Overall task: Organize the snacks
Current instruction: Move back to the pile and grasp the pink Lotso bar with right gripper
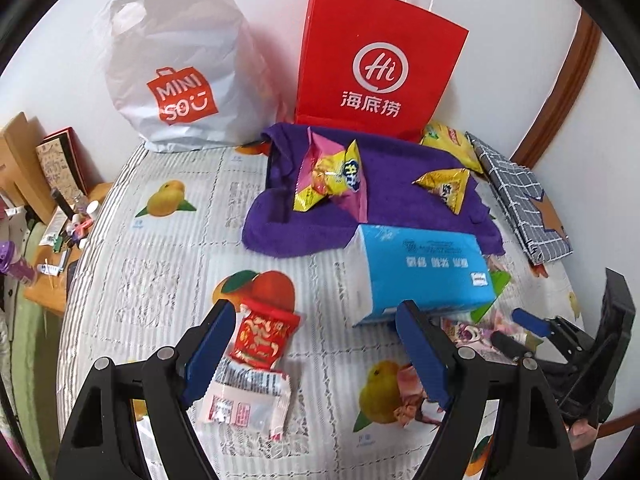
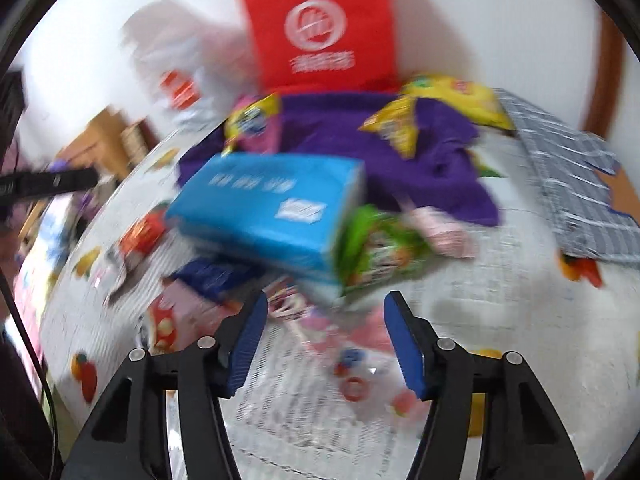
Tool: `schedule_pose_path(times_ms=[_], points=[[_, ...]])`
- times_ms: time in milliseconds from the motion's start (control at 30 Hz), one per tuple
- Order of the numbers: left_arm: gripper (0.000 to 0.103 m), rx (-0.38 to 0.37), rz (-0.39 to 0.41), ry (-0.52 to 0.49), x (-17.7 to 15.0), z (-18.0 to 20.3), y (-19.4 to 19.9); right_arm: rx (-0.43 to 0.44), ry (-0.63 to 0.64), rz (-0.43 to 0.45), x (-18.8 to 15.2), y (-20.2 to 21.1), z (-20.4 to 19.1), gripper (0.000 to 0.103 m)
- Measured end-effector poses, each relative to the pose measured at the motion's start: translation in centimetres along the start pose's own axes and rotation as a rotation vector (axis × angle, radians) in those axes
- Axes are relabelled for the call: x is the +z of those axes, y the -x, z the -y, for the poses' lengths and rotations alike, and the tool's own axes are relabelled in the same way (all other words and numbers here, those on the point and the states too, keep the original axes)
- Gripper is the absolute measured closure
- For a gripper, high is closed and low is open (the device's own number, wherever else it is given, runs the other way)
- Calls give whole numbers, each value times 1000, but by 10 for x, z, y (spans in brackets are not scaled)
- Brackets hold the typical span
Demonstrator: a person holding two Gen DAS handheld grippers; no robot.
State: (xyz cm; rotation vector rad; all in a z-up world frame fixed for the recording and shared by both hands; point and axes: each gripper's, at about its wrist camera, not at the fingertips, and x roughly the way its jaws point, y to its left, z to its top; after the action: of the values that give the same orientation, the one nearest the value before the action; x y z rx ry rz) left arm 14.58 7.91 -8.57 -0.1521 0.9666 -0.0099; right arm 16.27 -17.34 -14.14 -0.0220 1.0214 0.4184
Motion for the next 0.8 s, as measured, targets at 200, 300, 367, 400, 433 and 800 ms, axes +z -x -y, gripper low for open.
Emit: schedule_pose_path(times_ms=[200, 300, 367, 400, 433, 800], points=[[22, 14, -5, 9, -6, -12, 0, -31, 77, -88, -7, -25, -12, 59], [22, 27, -15, 16, -10, -20, -4, -15, 92, -127, -11, -25, -16, 78], [22, 39, -31, 25, -13, -28, -10, -13, 93, -133, -14, -27, -17, 78], [22, 41, -41, 31, -15, -31, -13, -21, 92, -133, -16, -29, -18, 77], [22, 40, -53, 37, -17, -34, -17, -28, 91, -138, -18, -33, -19, 76], [22, 105, -109, 5, -48, -55, -46, -74, 82, -85, -28, -18, -20, 81]])
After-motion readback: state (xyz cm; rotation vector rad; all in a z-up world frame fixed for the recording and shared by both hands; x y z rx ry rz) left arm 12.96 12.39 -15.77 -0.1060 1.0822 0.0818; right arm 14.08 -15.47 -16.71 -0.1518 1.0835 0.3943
